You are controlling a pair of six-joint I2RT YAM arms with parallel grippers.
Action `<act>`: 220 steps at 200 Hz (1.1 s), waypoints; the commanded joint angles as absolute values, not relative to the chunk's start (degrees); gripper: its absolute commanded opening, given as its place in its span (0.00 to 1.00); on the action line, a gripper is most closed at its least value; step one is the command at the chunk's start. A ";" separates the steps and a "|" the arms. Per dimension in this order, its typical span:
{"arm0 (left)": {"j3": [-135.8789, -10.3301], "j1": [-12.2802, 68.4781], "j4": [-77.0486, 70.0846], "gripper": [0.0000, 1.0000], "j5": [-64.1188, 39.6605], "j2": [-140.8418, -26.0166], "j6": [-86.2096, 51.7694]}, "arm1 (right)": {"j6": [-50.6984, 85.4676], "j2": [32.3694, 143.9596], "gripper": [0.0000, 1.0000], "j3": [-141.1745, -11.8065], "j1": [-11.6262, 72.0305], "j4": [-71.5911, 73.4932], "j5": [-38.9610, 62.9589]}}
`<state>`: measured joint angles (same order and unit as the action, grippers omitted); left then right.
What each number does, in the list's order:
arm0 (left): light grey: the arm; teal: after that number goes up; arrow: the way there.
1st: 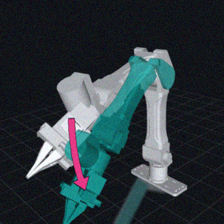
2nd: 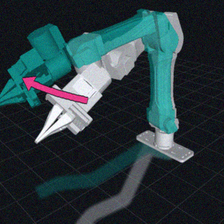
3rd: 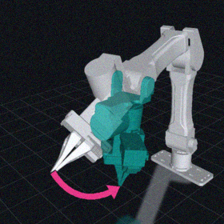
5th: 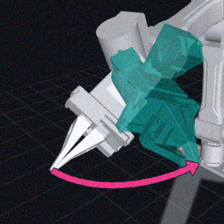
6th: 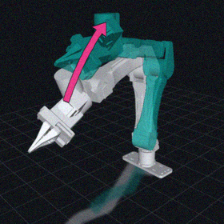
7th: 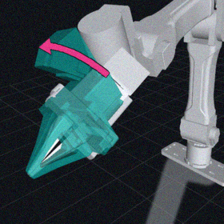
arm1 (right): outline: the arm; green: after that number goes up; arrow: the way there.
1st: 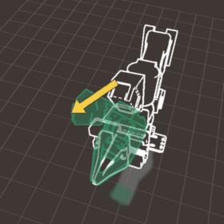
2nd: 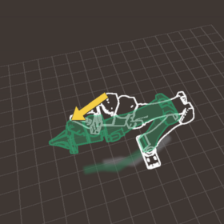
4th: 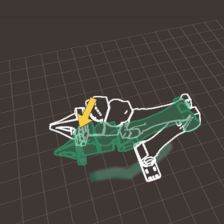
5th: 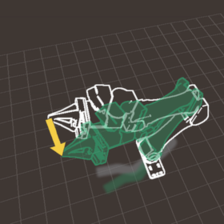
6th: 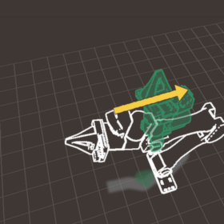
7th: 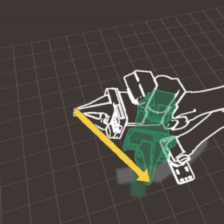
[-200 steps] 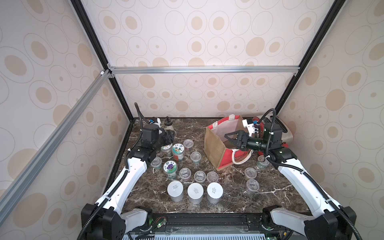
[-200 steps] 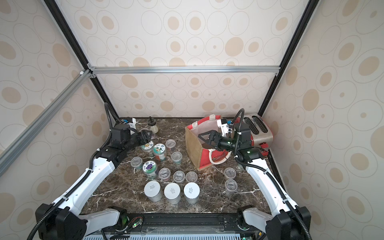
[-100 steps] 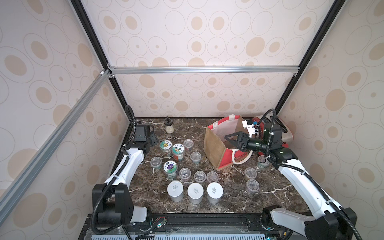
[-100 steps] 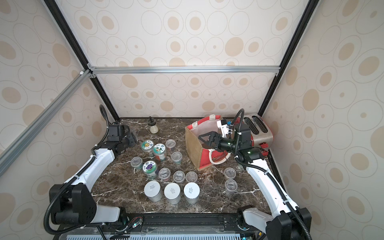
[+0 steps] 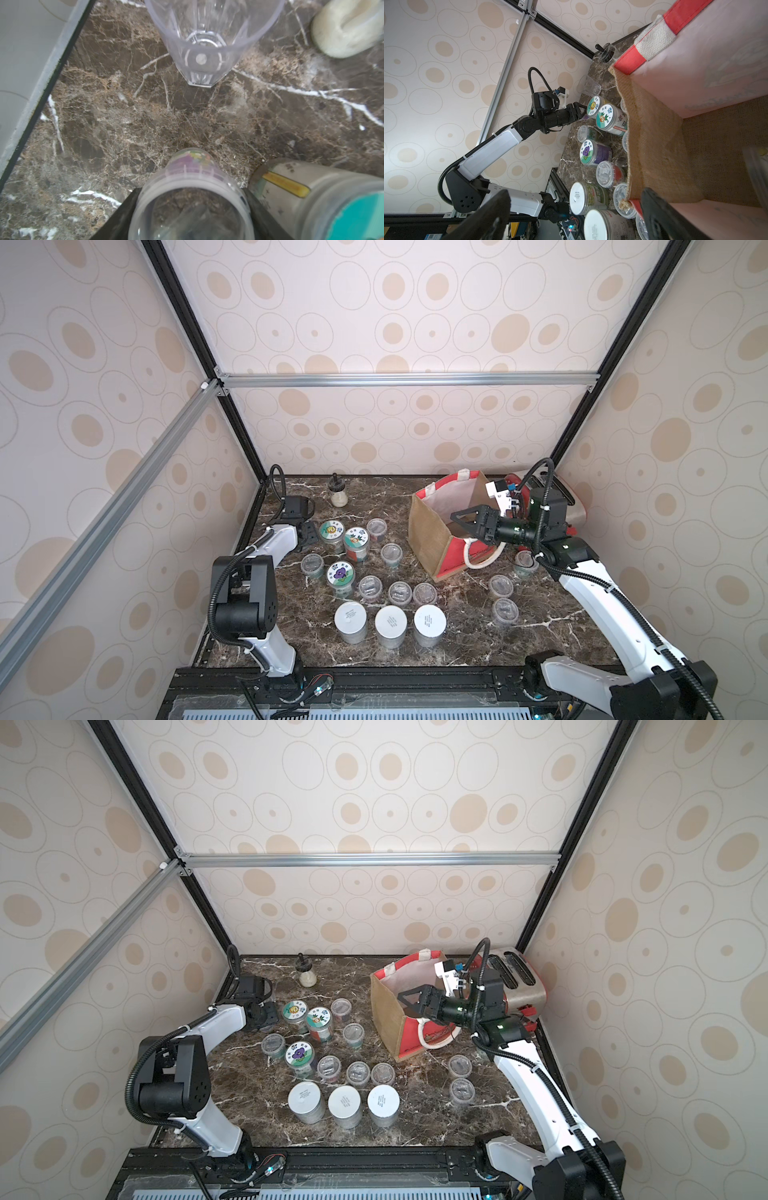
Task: Take out the seed jars from the canvas bag
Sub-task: Place the seed jar at the center of the board.
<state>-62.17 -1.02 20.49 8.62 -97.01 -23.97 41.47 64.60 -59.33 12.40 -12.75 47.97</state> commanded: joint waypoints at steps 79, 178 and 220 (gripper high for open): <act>-68.11 -1.35 26.73 0.98 7.76 -87.54 -21.72 | 39.24 64.80 1.00 -62.44 11.61 -15.82 46.27; -97.03 25.90 26.46 0.98 3.74 -90.04 -9.17 | 29.44 70.73 0.76 -70.38 11.60 -33.86 31.30; -114.75 33.41 28.79 0.98 -1.25 -107.52 -0.84 | 28.05 68.84 0.75 -67.97 11.62 -36.07 31.62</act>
